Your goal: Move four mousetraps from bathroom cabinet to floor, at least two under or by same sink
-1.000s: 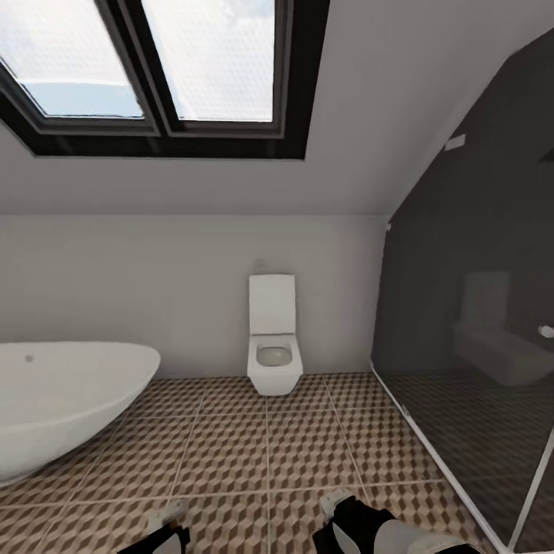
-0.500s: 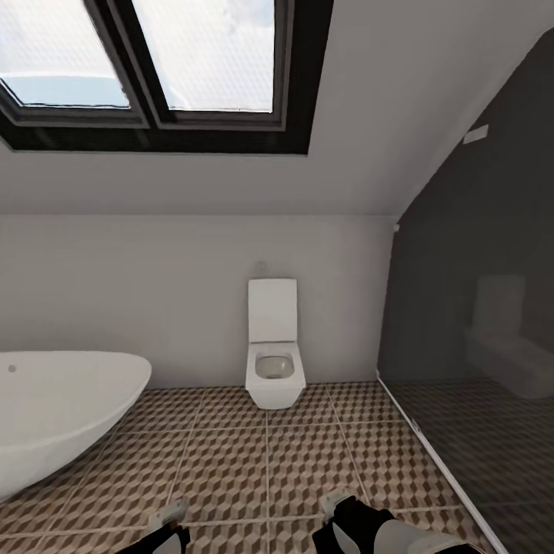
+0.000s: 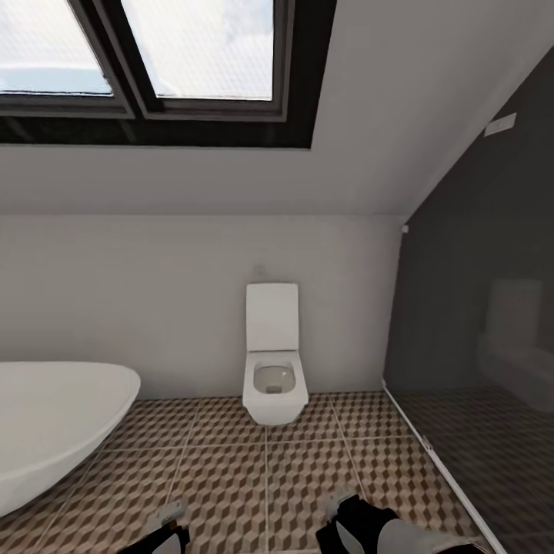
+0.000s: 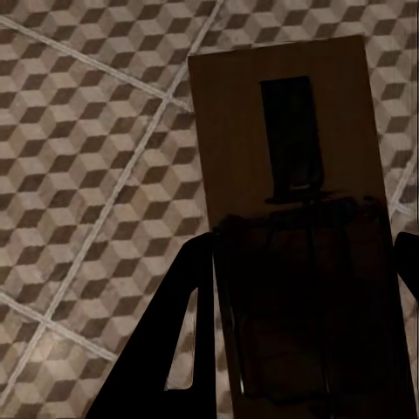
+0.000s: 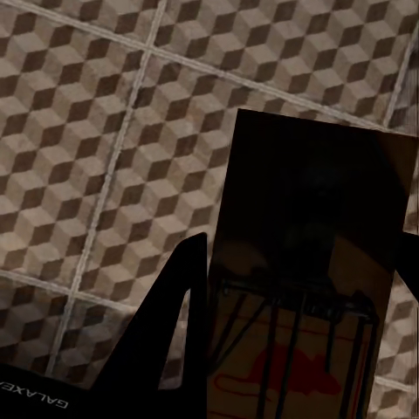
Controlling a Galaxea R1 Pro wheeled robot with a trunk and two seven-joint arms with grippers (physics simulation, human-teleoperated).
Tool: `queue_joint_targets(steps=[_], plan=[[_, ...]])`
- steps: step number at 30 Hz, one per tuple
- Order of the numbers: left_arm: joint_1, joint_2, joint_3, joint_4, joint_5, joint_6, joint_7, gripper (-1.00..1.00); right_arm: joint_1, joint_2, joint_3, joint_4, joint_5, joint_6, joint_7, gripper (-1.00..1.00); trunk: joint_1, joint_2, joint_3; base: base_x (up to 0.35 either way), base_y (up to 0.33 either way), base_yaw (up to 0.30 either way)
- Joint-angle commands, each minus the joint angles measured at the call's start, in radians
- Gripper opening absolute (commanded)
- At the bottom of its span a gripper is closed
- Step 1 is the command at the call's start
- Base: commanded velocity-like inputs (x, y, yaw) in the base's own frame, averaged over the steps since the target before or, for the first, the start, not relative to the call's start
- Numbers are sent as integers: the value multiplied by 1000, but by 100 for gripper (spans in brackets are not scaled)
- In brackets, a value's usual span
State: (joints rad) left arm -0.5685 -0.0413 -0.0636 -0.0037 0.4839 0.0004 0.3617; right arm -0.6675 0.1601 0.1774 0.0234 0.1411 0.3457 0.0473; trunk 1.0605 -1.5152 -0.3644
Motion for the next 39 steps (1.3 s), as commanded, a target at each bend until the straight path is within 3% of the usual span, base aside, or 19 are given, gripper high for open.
queue_joint_targets(steps=[1,18,32,39], plan=[[-1,0,-7,0,5,1,6,-100,-1,0,4,0,8,3,8,-100,1,-1,-1,322,0,0],[-1,4,-7,-1,5,-1,6,-100,-1,1,9,-6,10,4,12,-100,1,-1,-1,309,-126,5],[-1,4,-7,0,5,-1,7,-100,-1,1,7,-6,9,4,9,-100,1,-1,-1,297,-201,242],[-1,4,-7,0,5,-2,7,-100,-1,0,7,-6,9,4,9,-100,1,-1,-1,273,-99,49]])
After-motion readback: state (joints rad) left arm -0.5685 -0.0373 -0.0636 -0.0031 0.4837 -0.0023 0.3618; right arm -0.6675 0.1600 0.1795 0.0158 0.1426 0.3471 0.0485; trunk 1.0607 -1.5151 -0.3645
